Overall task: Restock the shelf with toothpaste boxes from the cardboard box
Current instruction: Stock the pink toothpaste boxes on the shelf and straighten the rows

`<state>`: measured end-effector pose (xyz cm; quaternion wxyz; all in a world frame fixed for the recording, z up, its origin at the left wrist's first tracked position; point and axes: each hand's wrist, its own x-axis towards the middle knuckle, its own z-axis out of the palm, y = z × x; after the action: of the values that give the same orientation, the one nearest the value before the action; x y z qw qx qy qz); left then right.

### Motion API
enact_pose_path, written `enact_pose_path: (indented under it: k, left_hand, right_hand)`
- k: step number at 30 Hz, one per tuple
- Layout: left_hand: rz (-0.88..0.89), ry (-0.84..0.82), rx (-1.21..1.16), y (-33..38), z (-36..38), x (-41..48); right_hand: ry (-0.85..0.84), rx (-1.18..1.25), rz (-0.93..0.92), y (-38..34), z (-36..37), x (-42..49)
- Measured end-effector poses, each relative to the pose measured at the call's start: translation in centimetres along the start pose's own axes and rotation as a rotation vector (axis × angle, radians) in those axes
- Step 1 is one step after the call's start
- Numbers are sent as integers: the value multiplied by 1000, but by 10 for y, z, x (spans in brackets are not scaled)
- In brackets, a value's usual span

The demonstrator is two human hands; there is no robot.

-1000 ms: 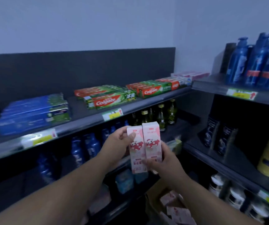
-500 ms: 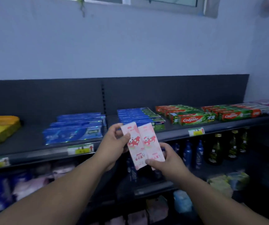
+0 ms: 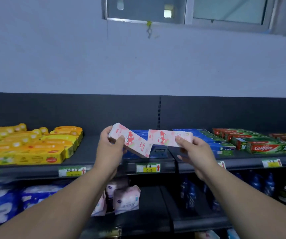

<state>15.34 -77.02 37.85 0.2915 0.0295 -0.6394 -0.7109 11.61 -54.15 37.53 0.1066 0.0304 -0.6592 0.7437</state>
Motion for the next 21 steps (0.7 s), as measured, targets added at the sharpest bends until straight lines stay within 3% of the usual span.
enact_pose_path:
  k: [5,12,21]
  left_hand:
    - [93,176,103,-2,-24,29]
    - [140,233,84,-10,-17,59]
    - [-26,73,243,-3,-39,85]
  right_hand:
    - [-19,-22,21,4,26,24]
    - [-249,-17,94,20,76,60]
    - [-356,124,59,13,113,106]
